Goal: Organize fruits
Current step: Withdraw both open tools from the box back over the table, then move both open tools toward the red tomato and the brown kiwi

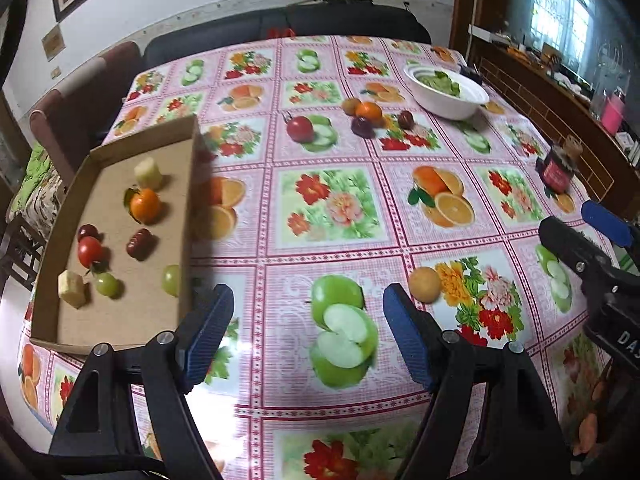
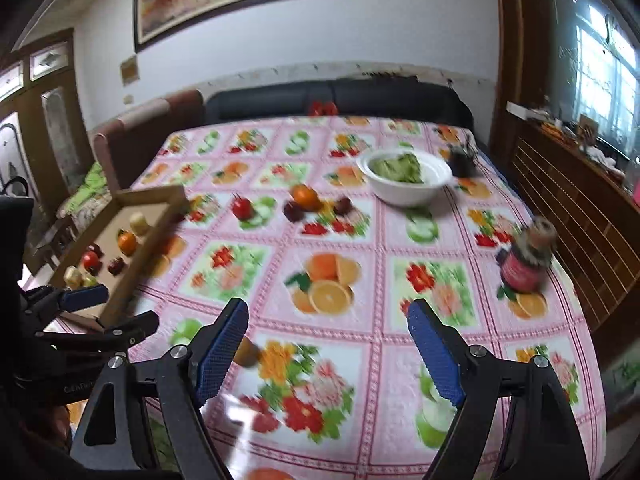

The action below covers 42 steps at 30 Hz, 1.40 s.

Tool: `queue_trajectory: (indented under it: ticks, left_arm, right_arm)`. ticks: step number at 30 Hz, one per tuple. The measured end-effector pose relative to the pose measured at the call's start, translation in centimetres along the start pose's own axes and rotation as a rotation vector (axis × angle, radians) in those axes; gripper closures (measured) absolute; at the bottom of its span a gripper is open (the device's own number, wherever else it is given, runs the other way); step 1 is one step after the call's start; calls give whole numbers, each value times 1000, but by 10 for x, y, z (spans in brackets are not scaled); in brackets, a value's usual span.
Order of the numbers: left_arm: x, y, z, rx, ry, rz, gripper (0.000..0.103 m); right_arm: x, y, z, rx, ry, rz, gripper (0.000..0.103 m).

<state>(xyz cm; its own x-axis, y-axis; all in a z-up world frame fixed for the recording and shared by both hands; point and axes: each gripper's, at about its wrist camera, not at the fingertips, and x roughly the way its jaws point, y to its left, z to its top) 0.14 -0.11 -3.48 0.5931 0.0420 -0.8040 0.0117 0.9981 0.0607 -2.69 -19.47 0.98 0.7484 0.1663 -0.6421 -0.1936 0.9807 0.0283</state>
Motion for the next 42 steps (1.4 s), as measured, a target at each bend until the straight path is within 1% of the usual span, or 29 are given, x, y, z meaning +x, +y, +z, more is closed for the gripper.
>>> queue_trajectory:
  ticks: [4,6,15,26,32,36,42]
  left_arm:
    - [4,-4,2,10,25,0,26]
    - [5,-7,3,12,35,-5,26]
    - [9,-17,2,37,62,-32,26]
    - [15,-14,3,27,75,-27,26]
    - [11,-10,7,27,46,6,26]
    - [5,-1,14,11,15,45,26]
    - [-3,11,20,-14,-11,79,26]
  right_arm:
    - [10,-7,-6,26,68,-34,19]
    - [13,-10,-7,34,84,-40,19]
    - [15,-14,-6,27,105,-57,19]
    - [23,-12,-8,26,124,-47,19]
    - [23,-13,-7,31,118,-49,19]
    - [21,-14,-6,38,109,-43,19]
    - [16,-13,-4,38,93,-35,19]
